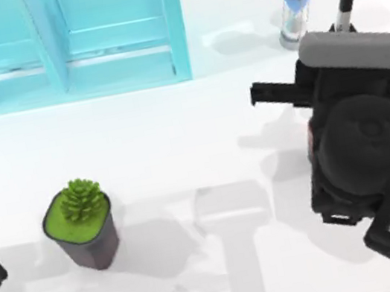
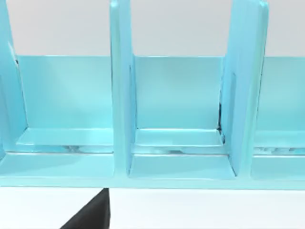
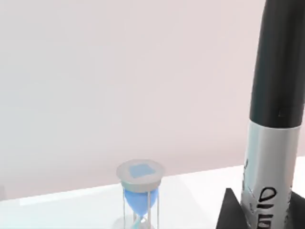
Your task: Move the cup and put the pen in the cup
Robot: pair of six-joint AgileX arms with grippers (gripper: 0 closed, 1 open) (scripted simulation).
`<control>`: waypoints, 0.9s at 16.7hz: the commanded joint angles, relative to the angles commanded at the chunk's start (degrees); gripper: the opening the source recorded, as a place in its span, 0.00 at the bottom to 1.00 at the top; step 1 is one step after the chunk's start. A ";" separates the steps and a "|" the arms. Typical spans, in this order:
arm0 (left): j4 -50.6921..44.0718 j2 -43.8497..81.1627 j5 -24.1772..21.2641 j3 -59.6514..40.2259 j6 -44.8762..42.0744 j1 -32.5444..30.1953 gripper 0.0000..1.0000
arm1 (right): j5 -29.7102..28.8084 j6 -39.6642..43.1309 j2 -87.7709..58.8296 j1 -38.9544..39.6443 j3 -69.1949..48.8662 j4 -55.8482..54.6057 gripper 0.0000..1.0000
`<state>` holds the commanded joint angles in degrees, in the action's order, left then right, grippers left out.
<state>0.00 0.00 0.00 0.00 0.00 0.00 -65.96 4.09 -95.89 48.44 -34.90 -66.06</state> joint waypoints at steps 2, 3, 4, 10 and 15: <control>0.00 0.00 0.00 0.00 0.00 0.00 1.00 | 0.59 -0.15 -0.42 -0.56 -0.14 -0.20 0.00; 0.00 0.00 0.00 0.00 0.00 0.00 1.00 | 0.59 -0.15 -0.42 -0.56 -0.14 -0.20 0.00; 0.00 0.00 0.00 0.00 0.00 0.00 1.00 | 0.59 -0.15 -0.42 -0.56 -0.14 -0.20 0.00; 0.00 0.00 0.00 0.00 0.00 0.00 1.00 | 0.59 -0.15 -0.42 -0.56 -0.14 -0.20 0.38; 0.00 0.00 0.00 0.00 0.00 0.00 1.00 | 0.59 -0.15 -0.42 -0.56 -0.14 -0.20 0.75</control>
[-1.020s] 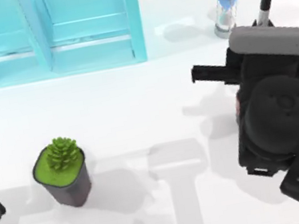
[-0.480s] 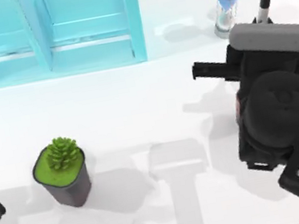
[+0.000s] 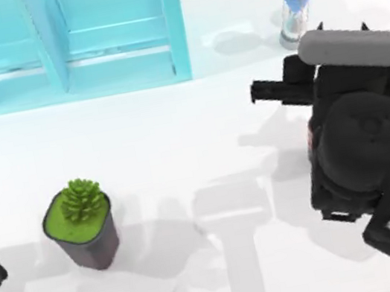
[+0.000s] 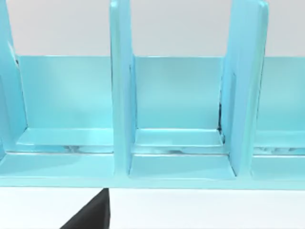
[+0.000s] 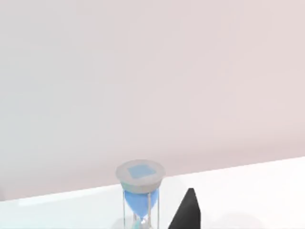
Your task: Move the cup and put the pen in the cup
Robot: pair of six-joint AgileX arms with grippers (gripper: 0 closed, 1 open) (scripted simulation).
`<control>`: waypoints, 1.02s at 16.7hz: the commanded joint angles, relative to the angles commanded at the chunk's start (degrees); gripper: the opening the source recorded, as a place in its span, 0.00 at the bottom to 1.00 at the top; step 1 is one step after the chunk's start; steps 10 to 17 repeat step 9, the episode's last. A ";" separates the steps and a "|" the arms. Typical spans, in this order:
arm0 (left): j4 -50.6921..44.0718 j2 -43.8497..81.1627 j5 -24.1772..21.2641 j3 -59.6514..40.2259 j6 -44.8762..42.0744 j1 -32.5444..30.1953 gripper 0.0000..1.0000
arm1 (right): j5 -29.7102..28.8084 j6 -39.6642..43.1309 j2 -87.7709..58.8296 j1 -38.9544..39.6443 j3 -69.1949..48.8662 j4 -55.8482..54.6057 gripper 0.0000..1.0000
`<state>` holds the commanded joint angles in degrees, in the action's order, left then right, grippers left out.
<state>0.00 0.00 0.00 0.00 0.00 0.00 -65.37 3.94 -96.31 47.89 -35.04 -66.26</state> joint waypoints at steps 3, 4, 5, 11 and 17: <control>0.00 0.00 0.00 0.00 0.00 0.00 1.00 | 0.00 0.00 0.00 0.00 0.00 0.00 0.98; 0.00 0.00 0.00 0.00 0.00 0.00 1.00 | 0.00 0.00 0.00 0.00 0.00 0.00 1.00; 0.00 0.00 0.00 0.00 0.00 0.00 1.00 | 0.00 0.00 0.00 0.00 0.00 0.00 1.00; 0.00 0.00 0.00 0.00 0.00 0.00 1.00 | 0.00 0.00 0.00 0.00 0.00 0.00 1.00; 0.00 0.00 0.00 0.00 0.00 0.00 1.00 | 0.00 0.00 0.00 0.00 0.00 0.00 1.00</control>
